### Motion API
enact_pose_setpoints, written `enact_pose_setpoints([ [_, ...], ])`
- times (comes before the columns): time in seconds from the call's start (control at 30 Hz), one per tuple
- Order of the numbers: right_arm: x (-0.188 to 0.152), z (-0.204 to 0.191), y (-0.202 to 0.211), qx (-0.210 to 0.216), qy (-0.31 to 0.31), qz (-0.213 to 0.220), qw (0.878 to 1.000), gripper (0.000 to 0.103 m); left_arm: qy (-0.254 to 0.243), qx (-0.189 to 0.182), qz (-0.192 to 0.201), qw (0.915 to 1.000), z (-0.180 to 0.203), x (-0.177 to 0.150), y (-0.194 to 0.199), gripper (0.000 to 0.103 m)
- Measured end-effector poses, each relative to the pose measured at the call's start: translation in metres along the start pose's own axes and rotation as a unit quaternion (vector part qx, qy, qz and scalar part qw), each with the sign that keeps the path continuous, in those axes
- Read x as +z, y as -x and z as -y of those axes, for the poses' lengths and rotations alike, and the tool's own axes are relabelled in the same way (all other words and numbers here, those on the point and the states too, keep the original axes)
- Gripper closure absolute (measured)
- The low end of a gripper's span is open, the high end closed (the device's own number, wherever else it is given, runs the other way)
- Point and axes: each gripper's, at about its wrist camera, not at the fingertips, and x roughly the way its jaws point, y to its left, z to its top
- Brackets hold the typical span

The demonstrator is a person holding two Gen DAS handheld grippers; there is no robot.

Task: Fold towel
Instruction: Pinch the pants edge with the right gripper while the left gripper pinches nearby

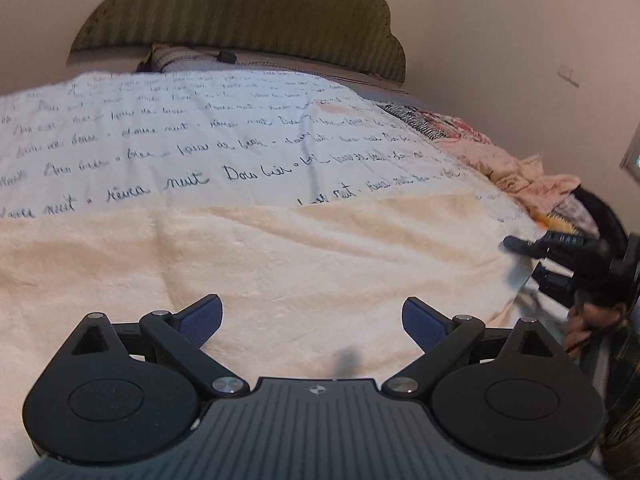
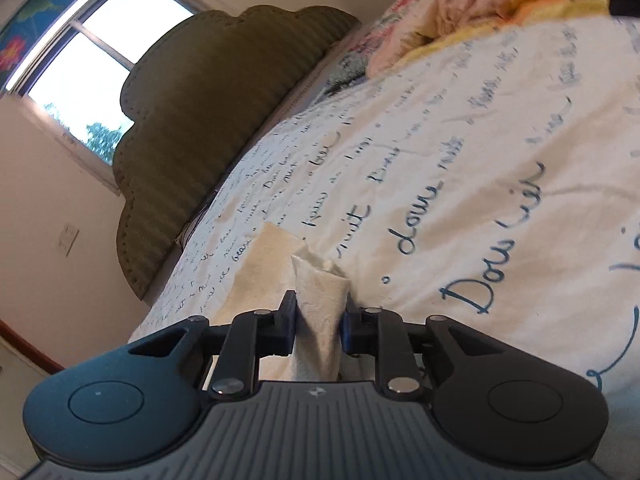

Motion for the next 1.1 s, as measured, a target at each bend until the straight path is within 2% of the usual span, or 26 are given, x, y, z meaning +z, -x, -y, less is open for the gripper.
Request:
enact_pose_setpoints([
  [0.1, -0.005, -0.035, 0.013, 0.011, 0.106, 0.015, 0.994, 0.084, 0.096, -0.063, -0.018, 0.9932, -0.018, 0.004, -0.009, 0.005],
  [0.2, -0.02, -0.074, 0.024, 0.026, 0.211, 0.023, 0.977, 0.084, 0.174, -0.117, -0.029, 0.9773, -0.035, -0.003, -0.017, 0.005],
  [0.27, -0.034, -0.097, 0.028, 0.04, 0.267, 0.021, 0.962, 0.085, 0.211, -0.134, -0.029, 0.9679, -0.044, -0.007, -0.022, 0.005],
  [0.43, -0.074, -0.138, 0.033, 0.079, 0.359, 0.007, 0.93, 0.085, 0.254, -0.172, -0.016, 0.9516, -0.055, -0.009, -0.021, 0.005],
  [0.57, -0.105, -0.16, 0.04, 0.098, 0.415, -0.003, 0.904, 0.085, 0.299, -0.223, -0.005, 0.928, -0.062, -0.01, -0.021, 0.0],
  [0.7, -0.131, -0.176, 0.048, 0.118, 0.458, -0.014, 0.881, 0.085, 0.356, -0.263, -0.014, 0.8969, -0.068, -0.015, -0.029, 0.0],
  [0.77, -0.145, -0.182, 0.052, 0.131, 0.477, -0.021, 0.869, 0.085, 0.376, -0.274, -0.018, 0.8849, -0.069, -0.017, -0.034, 0.0],
  [0.83, -0.158, -0.187, 0.056, 0.142, 0.502, -0.027, 0.853, 0.084, 0.388, -0.274, -0.017, 0.88, -0.07, -0.018, -0.038, 0.0],
  [0.9, -0.174, -0.192, 0.06, 0.152, 0.532, -0.034, 0.832, 0.084, 0.393, -0.262, -0.016, 0.8816, -0.072, -0.019, -0.04, 0.0],
  [1.0, -0.198, -0.197, 0.066, 0.165, 0.585, -0.039, 0.793, 0.084, 0.403, -0.261, -0.004, 0.8771, -0.079, -0.023, -0.041, 0.005],
  [1.07, -0.21, -0.198, 0.065, 0.157, 0.614, -0.042, 0.773, 0.082, 0.403, -0.253, -0.007, 0.8794, -0.08, -0.022, -0.042, 0.019],
  [1.1, -0.216, -0.197, 0.063, 0.146, 0.63, -0.043, 0.762, 0.08, 0.401, -0.247, -0.012, 0.8819, -0.08, -0.02, -0.044, 0.023],
])
